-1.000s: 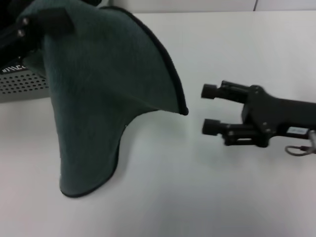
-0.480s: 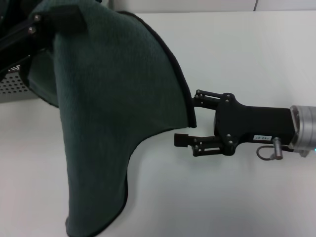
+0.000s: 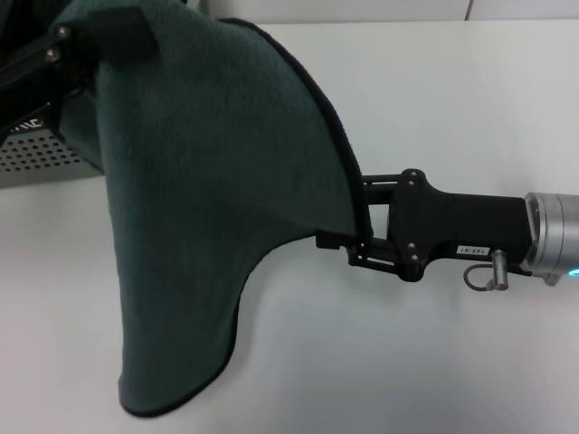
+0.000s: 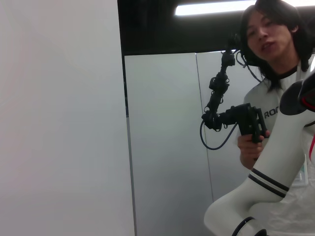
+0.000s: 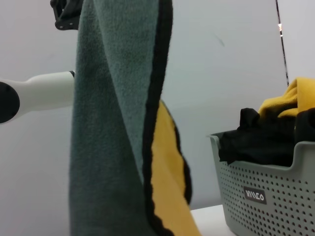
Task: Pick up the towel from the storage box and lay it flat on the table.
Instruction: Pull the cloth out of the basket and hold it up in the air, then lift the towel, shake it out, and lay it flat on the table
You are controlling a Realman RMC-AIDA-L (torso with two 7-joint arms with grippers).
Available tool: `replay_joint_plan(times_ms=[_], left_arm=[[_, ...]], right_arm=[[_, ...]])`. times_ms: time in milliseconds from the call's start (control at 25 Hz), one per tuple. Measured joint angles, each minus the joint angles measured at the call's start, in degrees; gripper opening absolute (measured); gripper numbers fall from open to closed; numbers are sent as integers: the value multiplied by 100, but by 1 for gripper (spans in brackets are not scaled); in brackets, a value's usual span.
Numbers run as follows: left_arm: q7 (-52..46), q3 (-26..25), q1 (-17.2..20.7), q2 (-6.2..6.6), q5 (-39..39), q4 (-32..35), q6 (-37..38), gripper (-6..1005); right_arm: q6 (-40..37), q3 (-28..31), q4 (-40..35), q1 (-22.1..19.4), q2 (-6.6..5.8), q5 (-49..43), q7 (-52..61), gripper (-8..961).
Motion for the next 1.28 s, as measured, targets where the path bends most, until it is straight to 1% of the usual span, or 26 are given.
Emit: replay_joint_plan(times_ms=[280, 480, 600, 840, 960, 1080, 1160, 1200, 1280], left_arm=[[5, 1, 1, 4, 10, -7, 0, 42], [12, -23, 21, 6, 29, -32, -7, 44], [24, -32, 43, 6, 31, -36, -9, 46], [130, -46, 101, -13, 45, -156, -11, 49], [484, -55, 193, -100, 69, -440, -18, 50], [1316, -54, 417, -330, 243, -910, -22, 52], [1804, -53, 537, -462, 397, -1116, -22, 53], [2141, -53, 600, -546, 498, -1229, -22, 53], [2649, -39, 710, -669, 623, -1387, -22, 54]], right_arm=[[-17, 1, -52, -55, 18, 10, -256, 301], [-47, 51, -145, -190, 58, 16, -546, 166], [-57, 135, -264, -312, 65, 0, -657, 124], [-141, 246, -292, -370, 58, 8, -730, 39], [-315, 656, -379, -505, 52, 2, -775, 11], [-374, 1023, -632, -609, -18, -2, -722, 11], [-376, 1301, -862, -625, -64, -4, -601, 11], [-374, 1425, -964, -621, -78, -5, -540, 11], [-332, 1715, -1220, -589, -97, -10, -374, 11]])
